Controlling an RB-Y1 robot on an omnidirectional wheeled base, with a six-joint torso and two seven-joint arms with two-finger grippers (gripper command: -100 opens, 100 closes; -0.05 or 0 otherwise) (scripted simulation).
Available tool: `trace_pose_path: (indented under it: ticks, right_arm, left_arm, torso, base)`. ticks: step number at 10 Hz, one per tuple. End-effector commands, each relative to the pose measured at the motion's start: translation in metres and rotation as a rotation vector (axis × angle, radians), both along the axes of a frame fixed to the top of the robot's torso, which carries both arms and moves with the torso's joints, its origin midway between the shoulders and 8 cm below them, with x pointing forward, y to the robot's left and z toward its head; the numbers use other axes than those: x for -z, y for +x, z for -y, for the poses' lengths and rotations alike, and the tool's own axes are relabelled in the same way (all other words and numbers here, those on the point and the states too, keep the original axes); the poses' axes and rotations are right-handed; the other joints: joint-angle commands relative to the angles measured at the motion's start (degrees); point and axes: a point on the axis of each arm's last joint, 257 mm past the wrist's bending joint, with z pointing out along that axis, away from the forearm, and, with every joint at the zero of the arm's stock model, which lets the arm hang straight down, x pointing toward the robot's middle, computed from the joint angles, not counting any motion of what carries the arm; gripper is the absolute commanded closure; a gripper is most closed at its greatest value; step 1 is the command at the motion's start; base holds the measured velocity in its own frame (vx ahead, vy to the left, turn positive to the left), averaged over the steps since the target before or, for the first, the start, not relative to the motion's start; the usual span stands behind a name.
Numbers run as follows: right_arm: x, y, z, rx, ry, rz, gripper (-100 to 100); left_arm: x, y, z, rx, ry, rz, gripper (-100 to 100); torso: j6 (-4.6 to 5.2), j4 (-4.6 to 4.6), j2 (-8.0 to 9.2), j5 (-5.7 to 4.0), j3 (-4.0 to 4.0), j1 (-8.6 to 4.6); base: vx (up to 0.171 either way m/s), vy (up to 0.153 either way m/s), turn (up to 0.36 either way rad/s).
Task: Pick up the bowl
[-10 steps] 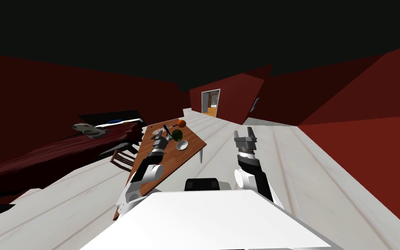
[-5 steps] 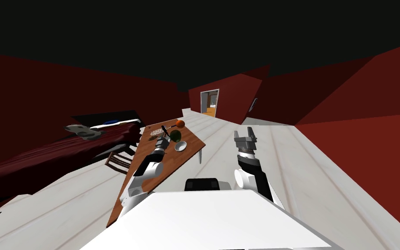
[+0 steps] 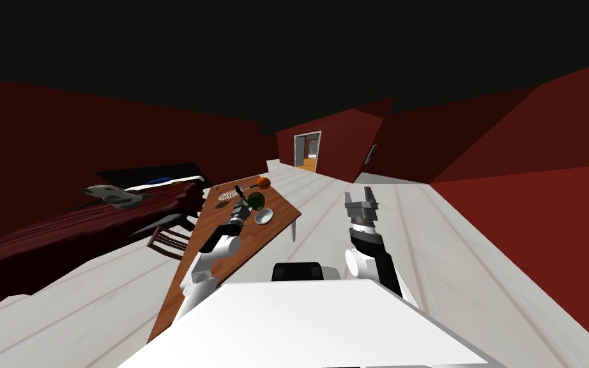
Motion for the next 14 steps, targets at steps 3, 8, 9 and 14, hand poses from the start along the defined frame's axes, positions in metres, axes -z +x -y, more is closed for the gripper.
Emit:
trace_pose_path:
  ticks: [3, 8, 9, 14]
  right_arm:
    - [0.0, 0.0, 0.0, 0.0, 0.0, 0.0, 0]
    - [0.0, 0.0, 0.0, 0.0, 0.0, 0.0, 0]
    - [0.0, 0.0, 0.0, 0.0, 0.0, 0.0, 0]
    - [0.0, 0.0, 0.0, 0.0, 0.0, 0.0, 0]
  left_arm:
    - [0.036, 0.004, -0.007, 0.0, -0.059, -0.117, -100]
    - [0.077, 0.003, -0.013, 0.0, -0.114, -0.257, -100]
    - [0.088, 0.003, -0.018, -0.004, -0.133, -0.293, -100]
    - [0.123, -0.005, -0.026, -0.01, -0.176, -0.423, -100]
  torso:
    - [0.0, 0.0, 0.0, 0.0, 0.0, 0.0]
    - [0.01, 0.0, -0.01, -0.01, -0.01, -0.05]
    - [-0.01, 0.0, 0.01, -0.01, 0.0, -0.02]
    - [-0.01, 0.0, 0.02, 0.0, 0.01, 0.01]
  base:
    - [0.025, -0.022, -0.042]
    - [0.024, -0.028, -0.034]
    - [0.017, -0.028, -0.068]
    - [0.02, -0.02, -0.032]
